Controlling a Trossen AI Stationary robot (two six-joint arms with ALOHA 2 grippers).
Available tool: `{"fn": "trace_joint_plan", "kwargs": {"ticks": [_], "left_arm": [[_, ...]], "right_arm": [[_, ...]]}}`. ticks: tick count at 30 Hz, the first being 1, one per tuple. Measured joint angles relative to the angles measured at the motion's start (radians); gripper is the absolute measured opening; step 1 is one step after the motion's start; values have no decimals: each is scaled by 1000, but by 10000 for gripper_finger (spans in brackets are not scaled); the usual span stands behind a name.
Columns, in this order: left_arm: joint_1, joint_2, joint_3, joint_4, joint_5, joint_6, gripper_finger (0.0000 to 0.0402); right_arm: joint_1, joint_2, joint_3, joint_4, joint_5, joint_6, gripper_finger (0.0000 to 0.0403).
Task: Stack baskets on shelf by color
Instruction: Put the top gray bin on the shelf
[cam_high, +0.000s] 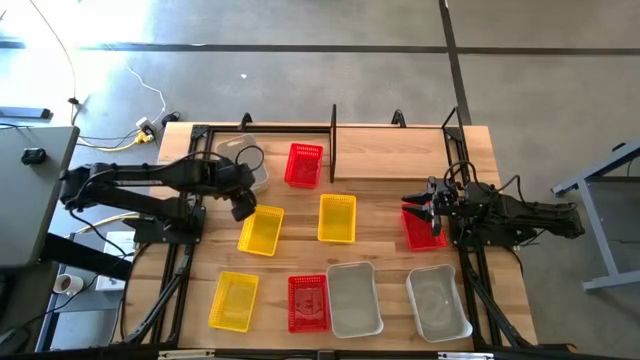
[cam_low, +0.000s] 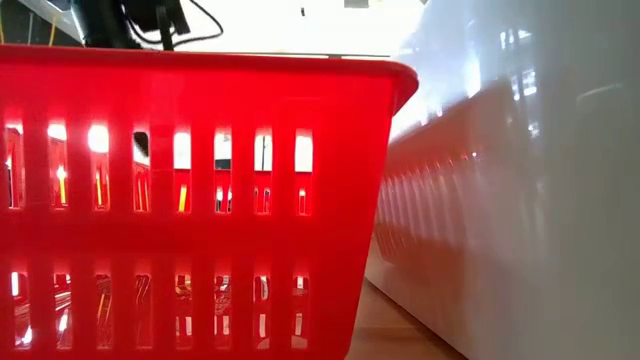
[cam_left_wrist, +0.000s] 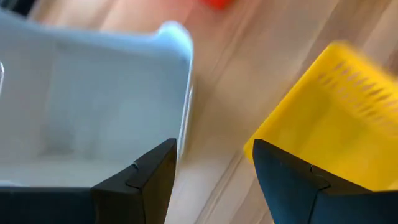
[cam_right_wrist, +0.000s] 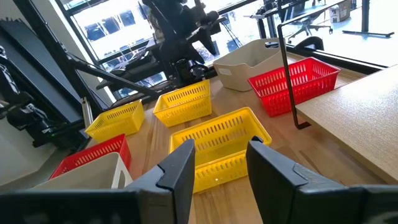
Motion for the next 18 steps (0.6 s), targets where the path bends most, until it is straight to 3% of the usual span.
{"fn": "trace_joint_plan", "kwargs": {"ticks": [18], "left_arm": [[74,206,0,-42,3,26,202]], "right_arm": [[0,0,0,0,0,0,130]]}}
